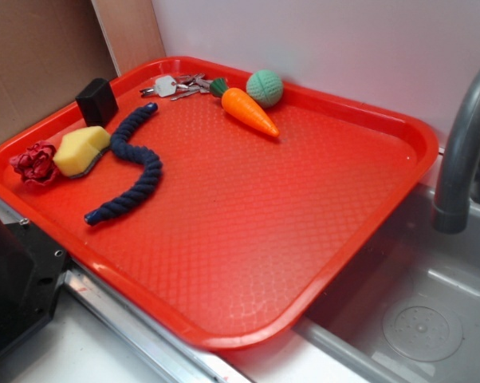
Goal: Grab the black box.
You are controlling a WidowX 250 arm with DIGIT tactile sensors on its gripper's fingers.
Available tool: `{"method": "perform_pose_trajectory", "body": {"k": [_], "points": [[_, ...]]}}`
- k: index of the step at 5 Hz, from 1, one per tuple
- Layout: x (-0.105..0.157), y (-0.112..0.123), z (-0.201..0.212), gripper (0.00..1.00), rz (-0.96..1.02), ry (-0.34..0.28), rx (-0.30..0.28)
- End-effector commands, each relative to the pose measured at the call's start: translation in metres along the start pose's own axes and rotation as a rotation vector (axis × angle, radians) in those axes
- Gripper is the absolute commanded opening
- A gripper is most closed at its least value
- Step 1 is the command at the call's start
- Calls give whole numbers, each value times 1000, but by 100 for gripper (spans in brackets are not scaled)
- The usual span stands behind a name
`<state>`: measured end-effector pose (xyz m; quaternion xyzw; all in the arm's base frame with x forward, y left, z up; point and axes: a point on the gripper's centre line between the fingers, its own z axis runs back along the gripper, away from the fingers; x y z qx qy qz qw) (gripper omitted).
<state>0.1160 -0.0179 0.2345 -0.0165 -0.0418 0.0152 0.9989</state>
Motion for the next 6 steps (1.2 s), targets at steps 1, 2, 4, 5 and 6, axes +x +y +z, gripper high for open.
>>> {"method": "perform_pose_trajectory", "body": {"k": [1, 2, 4, 5, 6], "points": [[0, 0, 0, 100, 0, 0, 0], [26, 46, -28, 100, 169, -47, 66], [59, 108, -61, 100, 393, -176, 189], [69, 144, -93, 100, 483, -206, 224], [79, 165, -113, 100, 512, -232, 244]]}}
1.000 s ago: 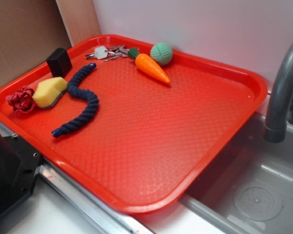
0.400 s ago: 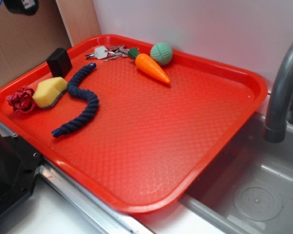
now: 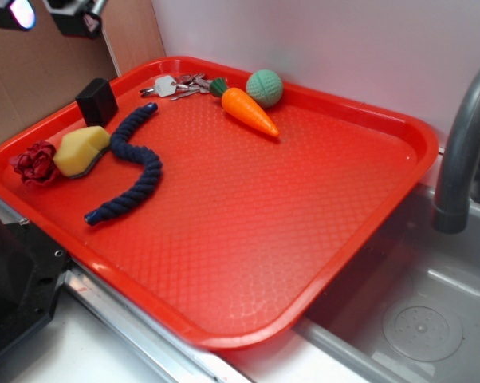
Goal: Grab the black box.
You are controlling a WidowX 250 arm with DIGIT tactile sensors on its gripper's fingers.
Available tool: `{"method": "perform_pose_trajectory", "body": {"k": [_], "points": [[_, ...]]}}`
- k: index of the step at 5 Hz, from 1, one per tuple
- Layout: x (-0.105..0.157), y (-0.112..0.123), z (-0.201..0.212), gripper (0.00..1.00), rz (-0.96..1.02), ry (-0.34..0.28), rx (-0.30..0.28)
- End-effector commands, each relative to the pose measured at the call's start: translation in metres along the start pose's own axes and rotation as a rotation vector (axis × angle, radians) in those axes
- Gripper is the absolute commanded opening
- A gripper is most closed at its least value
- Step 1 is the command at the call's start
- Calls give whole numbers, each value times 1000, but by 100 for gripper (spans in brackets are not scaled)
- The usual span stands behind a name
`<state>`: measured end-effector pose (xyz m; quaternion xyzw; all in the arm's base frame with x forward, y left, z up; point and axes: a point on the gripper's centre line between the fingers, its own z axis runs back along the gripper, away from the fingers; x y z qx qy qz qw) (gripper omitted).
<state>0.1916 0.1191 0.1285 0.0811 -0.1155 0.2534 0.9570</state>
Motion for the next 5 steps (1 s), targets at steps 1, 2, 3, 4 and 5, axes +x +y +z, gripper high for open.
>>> {"method": "perform_pose_trajectory", "body": {"k": [1, 2, 3, 4, 5], "points": [[19, 25, -39, 100, 66, -73, -9], [31, 28, -60, 100, 78, -46, -5], [33, 25, -75, 100, 104, -41, -18], [36, 23, -94, 100, 90, -10, -36], [33, 25, -94, 100, 53, -43, -63]]}}
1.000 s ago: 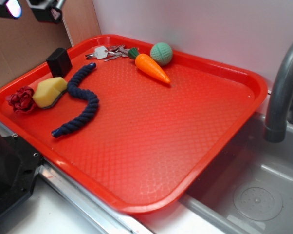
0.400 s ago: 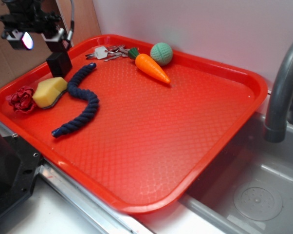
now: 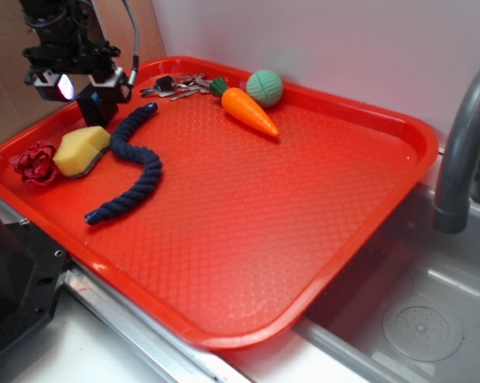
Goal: Grab the black box.
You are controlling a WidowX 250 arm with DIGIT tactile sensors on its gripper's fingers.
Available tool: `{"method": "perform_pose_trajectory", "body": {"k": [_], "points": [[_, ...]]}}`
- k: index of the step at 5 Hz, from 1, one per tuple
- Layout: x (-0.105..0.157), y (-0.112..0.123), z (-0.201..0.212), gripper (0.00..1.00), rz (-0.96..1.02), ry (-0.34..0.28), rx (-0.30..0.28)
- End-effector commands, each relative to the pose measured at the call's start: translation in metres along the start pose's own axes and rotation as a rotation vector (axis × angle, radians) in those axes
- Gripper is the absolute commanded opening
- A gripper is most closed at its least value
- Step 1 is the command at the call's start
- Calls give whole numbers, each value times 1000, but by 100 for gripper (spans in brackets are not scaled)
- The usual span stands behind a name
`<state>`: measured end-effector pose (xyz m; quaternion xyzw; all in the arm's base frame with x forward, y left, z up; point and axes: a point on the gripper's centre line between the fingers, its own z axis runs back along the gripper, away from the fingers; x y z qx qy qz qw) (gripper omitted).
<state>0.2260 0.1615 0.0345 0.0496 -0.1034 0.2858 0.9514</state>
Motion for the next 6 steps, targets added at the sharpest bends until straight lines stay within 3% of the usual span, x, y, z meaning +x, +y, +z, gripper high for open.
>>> {"method": "perform_pose_trajectory", "body": {"k": [1, 3, 4, 5, 6], "points": [[8, 14, 8, 0, -27, -134, -79], [7, 12, 8, 0, -48, -137, -79], [6, -4, 26, 0, -113, -118, -83], [-2, -45, 79, 0, -233, -30, -122], [-21, -84, 131, 0, -324, 43, -113]]}}
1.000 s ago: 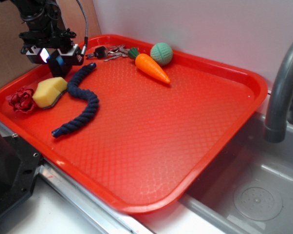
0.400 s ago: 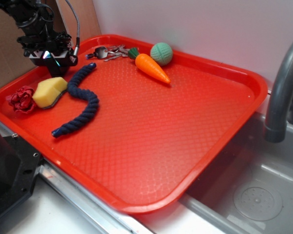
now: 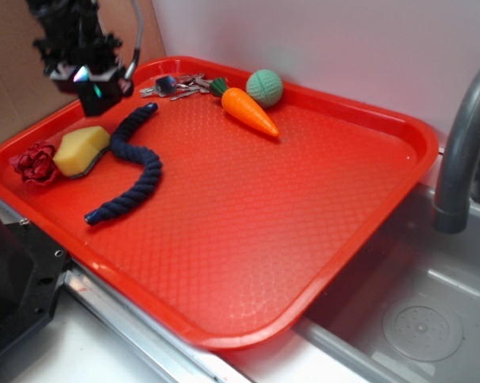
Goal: Grab the black box.
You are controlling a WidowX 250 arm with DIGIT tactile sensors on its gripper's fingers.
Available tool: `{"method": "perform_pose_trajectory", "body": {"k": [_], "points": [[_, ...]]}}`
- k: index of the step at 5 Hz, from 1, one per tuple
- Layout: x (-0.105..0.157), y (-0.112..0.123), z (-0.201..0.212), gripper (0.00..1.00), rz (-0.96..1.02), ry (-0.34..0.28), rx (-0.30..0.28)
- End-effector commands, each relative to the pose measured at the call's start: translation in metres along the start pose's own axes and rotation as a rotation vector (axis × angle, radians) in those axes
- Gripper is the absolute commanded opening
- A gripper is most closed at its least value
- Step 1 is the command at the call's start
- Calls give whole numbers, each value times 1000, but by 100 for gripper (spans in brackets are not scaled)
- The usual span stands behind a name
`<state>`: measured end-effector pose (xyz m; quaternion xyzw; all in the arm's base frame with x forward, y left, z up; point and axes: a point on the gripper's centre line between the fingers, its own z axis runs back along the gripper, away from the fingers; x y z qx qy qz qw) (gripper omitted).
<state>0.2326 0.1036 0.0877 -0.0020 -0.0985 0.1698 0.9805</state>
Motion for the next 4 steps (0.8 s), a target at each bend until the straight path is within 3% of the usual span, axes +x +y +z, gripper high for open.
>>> {"method": "perform_pose_trajectory", "body": {"k": [1, 2, 4], "points": [[-17, -85, 101, 0, -197, 45, -8], [-39, -94, 126, 0, -211, 53, -18], [-45, -70, 123, 0, -208, 45, -38]]}}
